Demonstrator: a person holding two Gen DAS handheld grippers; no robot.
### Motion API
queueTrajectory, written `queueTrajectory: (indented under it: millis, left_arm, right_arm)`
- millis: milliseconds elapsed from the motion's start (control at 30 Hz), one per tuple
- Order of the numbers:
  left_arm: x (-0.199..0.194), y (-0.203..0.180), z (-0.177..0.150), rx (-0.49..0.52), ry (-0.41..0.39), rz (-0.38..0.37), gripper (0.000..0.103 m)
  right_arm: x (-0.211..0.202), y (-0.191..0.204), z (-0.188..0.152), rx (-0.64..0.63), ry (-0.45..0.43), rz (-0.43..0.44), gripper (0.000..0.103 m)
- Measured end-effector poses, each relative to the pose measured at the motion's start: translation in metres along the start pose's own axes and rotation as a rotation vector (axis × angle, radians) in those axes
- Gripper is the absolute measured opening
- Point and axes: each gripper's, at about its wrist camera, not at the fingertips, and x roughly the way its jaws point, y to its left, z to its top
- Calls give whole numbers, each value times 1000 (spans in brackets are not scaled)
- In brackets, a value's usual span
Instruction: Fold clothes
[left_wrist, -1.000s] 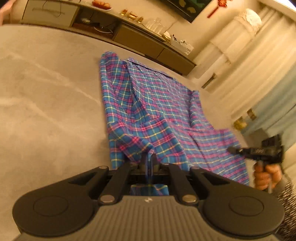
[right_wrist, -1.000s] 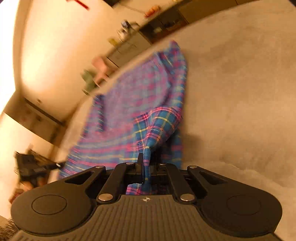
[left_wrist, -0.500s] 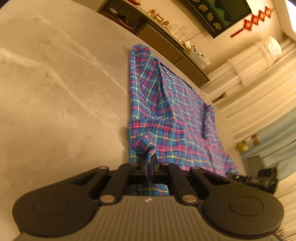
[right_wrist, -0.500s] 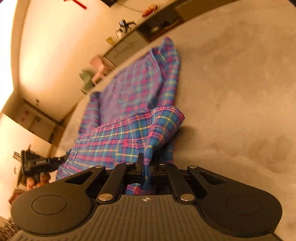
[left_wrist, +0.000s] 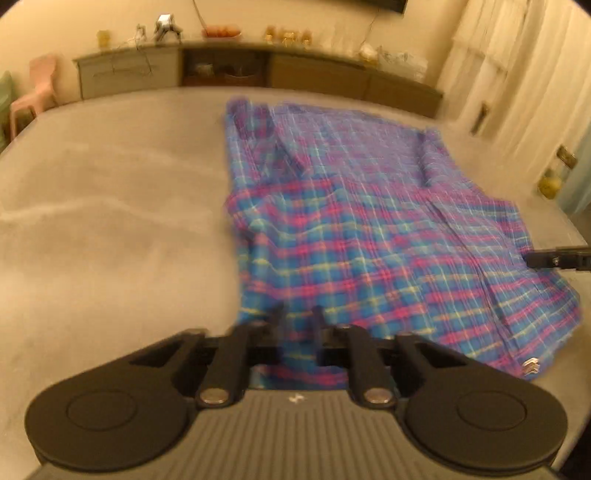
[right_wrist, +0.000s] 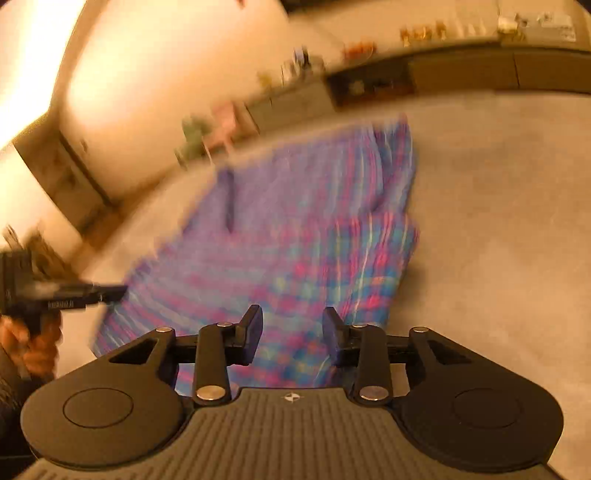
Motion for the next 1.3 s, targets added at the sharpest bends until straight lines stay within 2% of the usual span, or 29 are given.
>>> queueTrajectory:
  millis: [33,67,133,233,267,300,333,400,500,533,600,667,767,900,967,1100,1200,1233,1267,1300]
  left_arm:
    - [-1,2,0,-5,-3,13,5]
    - [-3,2,2,-19,5,25,5]
    - [-12,-6,1,21,-17,90,5]
    - [-22,-17,1,67,-50,65,16]
    - [-16,-19,2,77,-25,84,17]
    - [-7,-19,3,74,16,110,17]
    - [-3,-15,4,50,28,121,17]
    - [-8,-10,13,14,41,127,15]
    - [-32,-11,31,-18,-39,62,26]
    - [-35,-12,39,-37,-57,9,27]
    - [-33,-16,52,-52,-54,-64,27]
    - [-20,-26,62,-26,-33,-99,27]
    - [3,-43,70,23,5,-119,26]
    - [22,-54,67,36,58,-151,27]
    - [29,-54,61,44,90,-136,27]
    - [36,-40,50,33,124,-132,26]
    - [37,-37,52,26,125,-144,25]
    - [37,-36,52,23,126,-148,25]
    - [37,-34,52,21,126,-152,25]
    - [37,-33,53,18,126,-156,25]
  right_arm:
    - [-1,-5,1,22,0,1,18]
    - [-2,-11,2,48,-5,5,18]
    - [-9,-18,2,83,-21,-11,19]
    - [-18,-13,1,71,-50,4,21]
    - [-20,-11,1,63,-52,20,21]
    - [-15,-10,-1,45,-28,-10,21]
    - [-10,-10,-4,24,0,-46,19]
    - [-9,-10,0,30,1,-57,20]
    - [-24,0,19,7,-62,-48,34]
    - [-29,3,25,-1,-83,-45,41]
    - [-34,12,47,-32,-115,-49,53]
    - [-26,21,80,-86,-115,-76,72]
    - [11,35,135,-204,-81,-166,84]
    - [85,30,203,-265,-30,-245,85]
    - [125,23,228,-262,-2,-261,85]
    - [196,1,258,-219,70,-290,86]
    - [229,-11,264,-211,97,-305,85]
    - [237,-14,264,-209,108,-307,84]
    - [244,-17,265,-206,119,-309,77]
    - [250,-17,264,-204,120,-301,76]
